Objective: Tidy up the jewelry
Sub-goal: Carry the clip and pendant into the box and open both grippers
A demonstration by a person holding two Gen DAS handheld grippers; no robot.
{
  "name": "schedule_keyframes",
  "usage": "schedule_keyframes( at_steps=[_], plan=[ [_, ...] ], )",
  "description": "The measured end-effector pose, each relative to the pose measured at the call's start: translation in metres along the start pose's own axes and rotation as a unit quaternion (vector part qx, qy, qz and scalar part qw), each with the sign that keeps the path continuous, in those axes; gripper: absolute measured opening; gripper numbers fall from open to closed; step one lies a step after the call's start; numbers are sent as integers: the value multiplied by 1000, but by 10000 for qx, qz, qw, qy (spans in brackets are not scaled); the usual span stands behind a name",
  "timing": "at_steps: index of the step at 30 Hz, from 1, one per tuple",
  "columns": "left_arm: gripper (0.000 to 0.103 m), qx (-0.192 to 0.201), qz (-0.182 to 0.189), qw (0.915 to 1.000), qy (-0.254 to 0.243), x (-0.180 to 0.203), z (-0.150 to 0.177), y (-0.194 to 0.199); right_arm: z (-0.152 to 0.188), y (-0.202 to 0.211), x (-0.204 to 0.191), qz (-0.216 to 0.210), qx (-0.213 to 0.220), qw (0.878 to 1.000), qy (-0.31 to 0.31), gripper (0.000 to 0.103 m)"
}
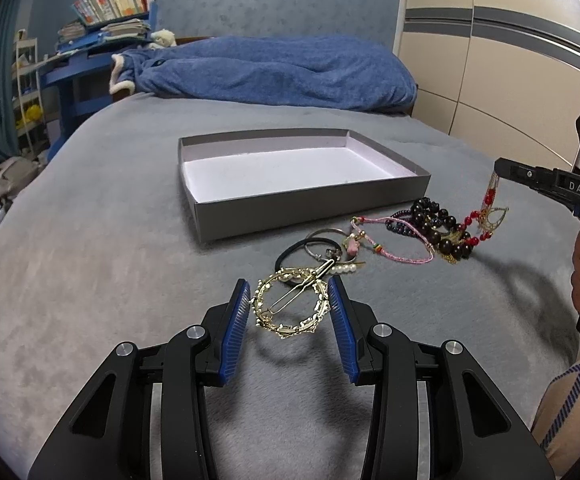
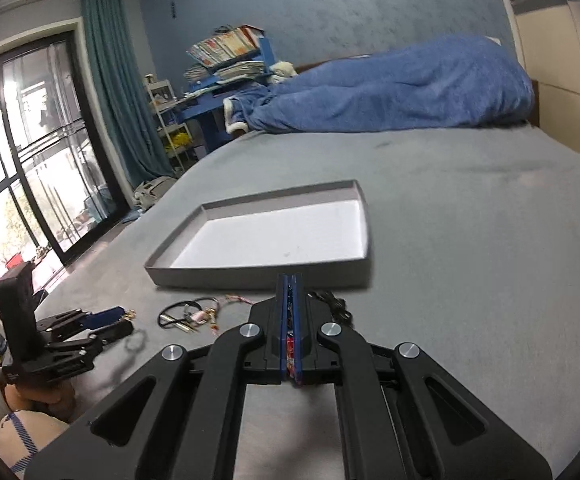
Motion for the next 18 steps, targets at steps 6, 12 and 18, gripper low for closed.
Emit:
schedule_keyframes(
  at_steps=[6,12,18],
  plan=[
    [42,-1,-7,10000,-15,0,2,0,-46,32,-10,-73,577,9981,221,2],
    [42,27,5,10000,-25,2,0,1,-84,47,-25,-120,815,9951,538,2],
    [42,220,-2,9997,-54,1,-23,7,-101,38,-25,-146,784,9948,631,2]
  ],
)
Point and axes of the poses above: each gripper's, at about its wrist camera, not at the fingertips, and y roughly against the way its jaws point, x to its right, z to its underside, the point moved 6 cm from there along -y, roughly the way its jaws point, and after that the axes turned 8 degrees about -z, right-handed, at the moved point
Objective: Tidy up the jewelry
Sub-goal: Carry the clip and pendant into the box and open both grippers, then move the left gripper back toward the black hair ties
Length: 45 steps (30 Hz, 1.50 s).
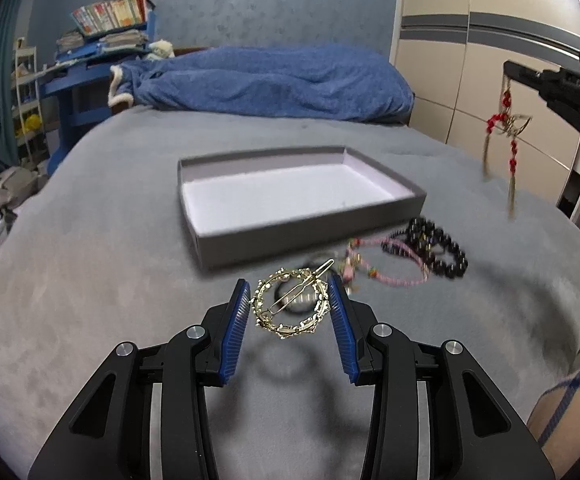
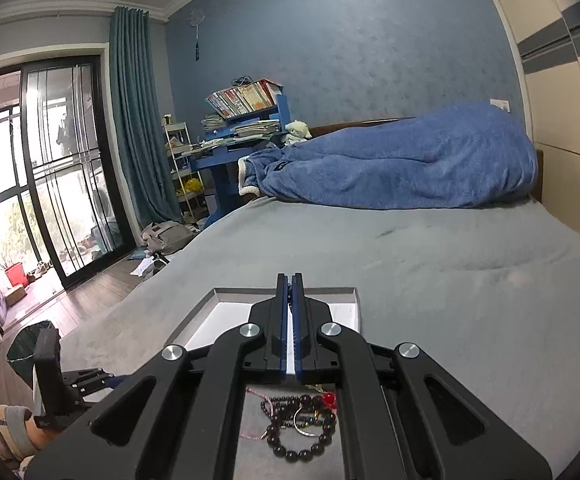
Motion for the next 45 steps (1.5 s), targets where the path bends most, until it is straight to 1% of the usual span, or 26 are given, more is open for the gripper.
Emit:
schedule_keyframes(
  at_steps=[2,9,14,16,19,23,27,30,32,34,35,37,38,40,43,45],
  plan=[
    [42,42,-49,10000,-17,-2,-13,-3,-1,-7,2,-33,-34,10000,-1,2],
    [42,138,-208,9997,34,-13,-61,-26,-11,-61,-2,-171,-256,9995,77,2],
    [42,41,-337,9994,60,-16,-92,-58,-18,-97,-2,-152,-376,9992,44,2],
    [42,-82,-352,9993,134,-19,-95,-73,-14,-109,0,-131,-475,9988,14,2],
    [42,-359,-393,9984,197,-20,-93,-102,3,-130,5,-72,-765,9970,-45,2],
    [42,-671,-480,9966,11,-14,-86,-131,34,-155,15,3,-1190,9927,-194,2],
    [42,-839,-478,9953,-100,-9,-78,-142,66,-174,22,76,-1643,9860,-280,2],
    [42,-939,-498,9942,-184,-4,-72,-146,81,-179,23,143,-1847,9823,-271,2],
    [44,-935,-466,9943,-223,-2,-69,-145,89,-181,24,231,-1978,9796,-259,2],
    [52,-877,-484,9947,-247,-1,-68,-140,93,-179,24,249,-2021,9786,-279,3],
    [55,-809,-462,9954,-224,-1,-68,-135,94,-176,24,256,-2029,9784,-284,7],
    [69,-691,-449,9964,-175,-1,-69,-126,94,-172,24,247,-1995,9792,-278,17],
    [71,-616,-439,9970,-142,-2,-69,-120,93,-167,23,231,-1952,9801,-293,27],
    [75,-495,-372,9981,-26,-3,-69,-106,92,-158,21,199,-1833,9823,-332,36],
    [80,-359,-317,9988,81,-3,-64,-84,95,-138,16,164,-1679,9851,-344,46],
    [83,-253,-241,9993,143,-2,-54,-64,101,-120,11,156,-1566,9870,-335,51]
  ],
)
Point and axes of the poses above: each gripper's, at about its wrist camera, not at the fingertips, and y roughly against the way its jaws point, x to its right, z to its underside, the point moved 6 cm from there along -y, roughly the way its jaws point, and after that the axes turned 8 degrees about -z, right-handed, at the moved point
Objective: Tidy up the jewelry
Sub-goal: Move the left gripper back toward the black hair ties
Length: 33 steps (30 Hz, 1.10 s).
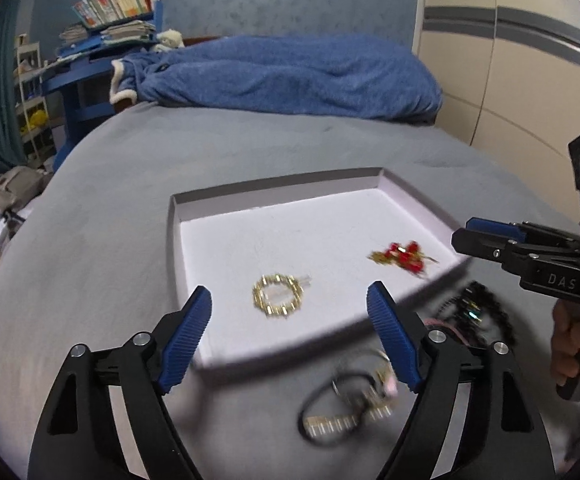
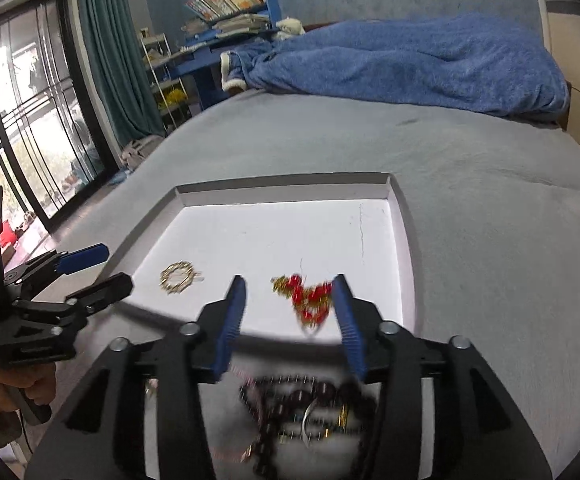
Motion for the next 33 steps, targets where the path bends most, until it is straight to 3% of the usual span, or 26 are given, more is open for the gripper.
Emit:
schedule_keyframes(
  at_steps=[7,13,19,26,33],
  plan=[
    [85,-30,85,9999,107,-6,42,29,40,39,5,39,147,9995,-263,67],
    [85,190,-4,9995,239,-7,50,40,76,47,21,163,-24,9979,-628,68],
    [85,512,-164,9983,237,-6,48,53,78,49,20,250,30,9977,-635,76],
    [89,377,-271,9983,351,-12,49,49,81,54,17,242,134,9982,-537,76],
    [88,374,-198,9990,144,-3,50,45,84,51,17,319,22,9981,-527,76]
  ],
)
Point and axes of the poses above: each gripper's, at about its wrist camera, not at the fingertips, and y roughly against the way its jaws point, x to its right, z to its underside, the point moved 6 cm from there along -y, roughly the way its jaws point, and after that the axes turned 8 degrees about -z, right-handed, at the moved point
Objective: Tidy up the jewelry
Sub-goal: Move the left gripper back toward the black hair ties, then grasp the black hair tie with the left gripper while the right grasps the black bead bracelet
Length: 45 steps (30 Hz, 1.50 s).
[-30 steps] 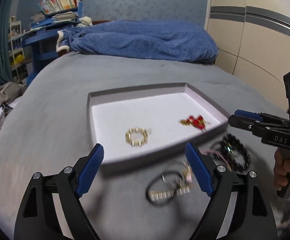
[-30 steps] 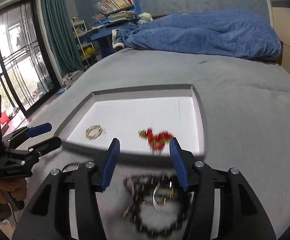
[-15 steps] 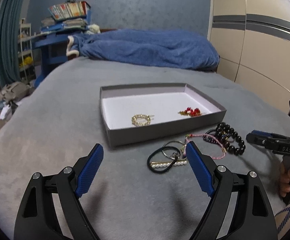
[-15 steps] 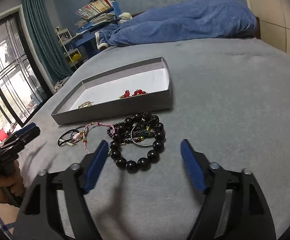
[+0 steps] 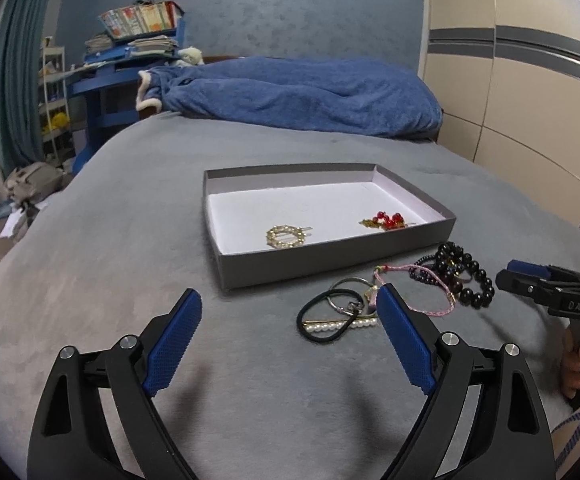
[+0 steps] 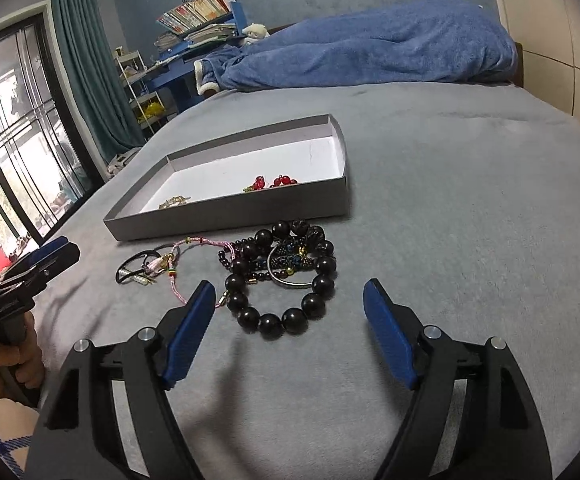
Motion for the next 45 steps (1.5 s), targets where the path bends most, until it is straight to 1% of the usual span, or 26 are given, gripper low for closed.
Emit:
schedule_keyframes(
  at_steps=[3,5,7,10,16,21,26,28,29,30,31,32,34,36,45],
  plan=[
    [83,-73,114,9997,-189,10,3,-2,1,-2,1,62,-70,10000,18,76],
    [75,-253,240,9989,-311,17,7,-7,1,-4,1,90,-113,9999,10,76],
    [65,-505,354,9972,-434,24,14,-14,2,-6,3,115,-153,9998,-22,76],
    [57,-738,372,9955,-467,26,18,-22,3,-7,4,140,-198,9997,-45,76],
    [52,-1267,362,9906,-362,23,25,-44,4,-10,4,155,-261,9995,-36,76],
    [52,-1126,418,9927,-85,14,12,-53,5,-10,7,177,-275,9994,-108,76],
    [45,-1308,481,9901,176,7,12,-72,5,-12,9,204,-318,9991,-168,76],
    [39,-1410,426,9890,169,7,14,-77,6,-13,10,212,-352,9989,-204,76],
    [38,-1423,402,9889,138,7,15,-78,6,-14,11,223,-372,9988,-230,76],
    [34,-1426,375,9890,122,8,15,-79,7,-14,13,233,-396,9986,-263,75],
    [28,-1426,357,9891,129,7,15,-80,7,-15,13,241,-410,9985,-282,75],
    [25,-1416,329,9892,161,5,15,-80,7,-15,14,244,-420,9984,-300,75],
    [10,-1393,326,9894,247,2,15,-80,8,-15,15,240,-420,9983,-324,75],
    [5,-1378,359,9892,345,-2,14,-80,8,-14,15,232,-421,9983,-343,75],
    [3,-1037,506,9922,471,-4,7,-69,8,-11,18,202,-330,9984,-417,75]
  ],
)
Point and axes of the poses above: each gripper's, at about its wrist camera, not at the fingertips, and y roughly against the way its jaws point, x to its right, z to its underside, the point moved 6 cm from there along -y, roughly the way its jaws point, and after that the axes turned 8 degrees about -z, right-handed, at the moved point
